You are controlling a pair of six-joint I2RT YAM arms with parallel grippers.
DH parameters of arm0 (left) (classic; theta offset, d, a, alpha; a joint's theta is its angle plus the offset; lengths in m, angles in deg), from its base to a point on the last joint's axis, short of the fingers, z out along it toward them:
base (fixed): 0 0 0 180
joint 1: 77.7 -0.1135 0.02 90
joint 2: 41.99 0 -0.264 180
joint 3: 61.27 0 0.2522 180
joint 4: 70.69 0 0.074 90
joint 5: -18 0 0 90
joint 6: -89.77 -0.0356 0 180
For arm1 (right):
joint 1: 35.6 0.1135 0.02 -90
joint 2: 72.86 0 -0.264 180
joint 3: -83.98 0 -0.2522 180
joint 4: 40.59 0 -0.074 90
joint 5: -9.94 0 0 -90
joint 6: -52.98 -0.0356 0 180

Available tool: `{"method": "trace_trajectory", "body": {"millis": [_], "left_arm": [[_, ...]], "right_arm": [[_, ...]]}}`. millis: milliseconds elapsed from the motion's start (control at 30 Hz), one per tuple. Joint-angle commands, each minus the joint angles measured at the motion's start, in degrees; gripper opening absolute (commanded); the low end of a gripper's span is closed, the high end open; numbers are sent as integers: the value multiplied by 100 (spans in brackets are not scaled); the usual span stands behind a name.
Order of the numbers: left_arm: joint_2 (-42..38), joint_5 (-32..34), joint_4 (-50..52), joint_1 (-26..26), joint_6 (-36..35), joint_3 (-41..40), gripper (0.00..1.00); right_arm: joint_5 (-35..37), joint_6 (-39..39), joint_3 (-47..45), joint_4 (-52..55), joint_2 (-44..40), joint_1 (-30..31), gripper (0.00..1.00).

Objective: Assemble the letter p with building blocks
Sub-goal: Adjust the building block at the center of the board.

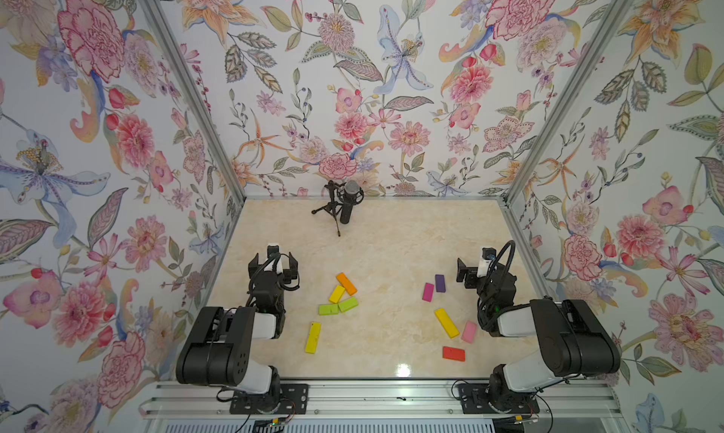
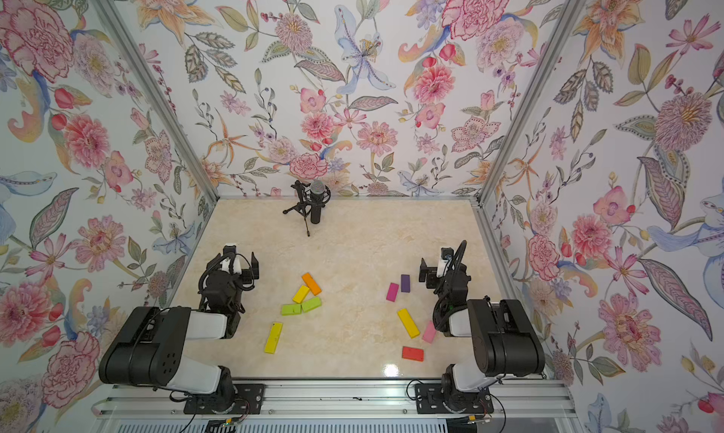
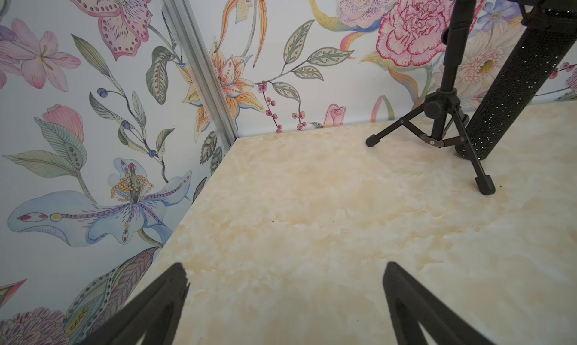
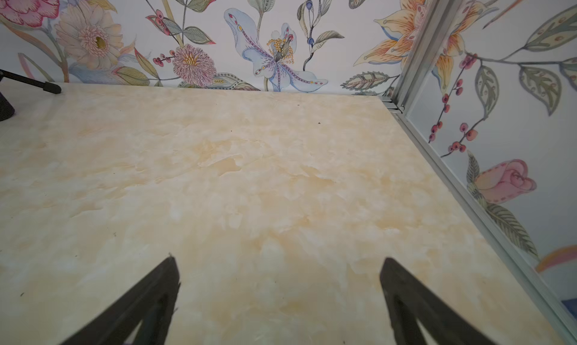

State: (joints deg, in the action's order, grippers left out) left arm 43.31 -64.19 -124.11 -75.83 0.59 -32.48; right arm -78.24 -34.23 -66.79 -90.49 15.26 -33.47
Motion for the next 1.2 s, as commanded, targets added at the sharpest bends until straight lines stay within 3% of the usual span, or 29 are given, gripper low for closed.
{"method": "trace_trajectory", "body": {"millis": [0,667,733,800,900,1033,1167], "left_arm": [[57,-98,-156,-55,-38,-35,99],[40,-118,-181,-73,-29,-50,99],[-220,27,383,-63,24,187,99],[-648,297,1748,-64,188,765,99],[-1069,340,2421,-64,320,1215,99],[-1200,293,3476,-61,684,1835,99],[-1163,50,4629,-21,1090,2399,98]], "right_arm": [[-111,38,114,-7,40,-80,100],[157,32,106,-5,18,-12,100],[230,245,71,57,-160,163,100],[548,303,129,413,-507,299,100],[1017,188,837,2309,-1397,556,100],[365,-576,2007,4292,-1858,545,100],[-63,-931,3027,5651,-1576,944,99]]}}
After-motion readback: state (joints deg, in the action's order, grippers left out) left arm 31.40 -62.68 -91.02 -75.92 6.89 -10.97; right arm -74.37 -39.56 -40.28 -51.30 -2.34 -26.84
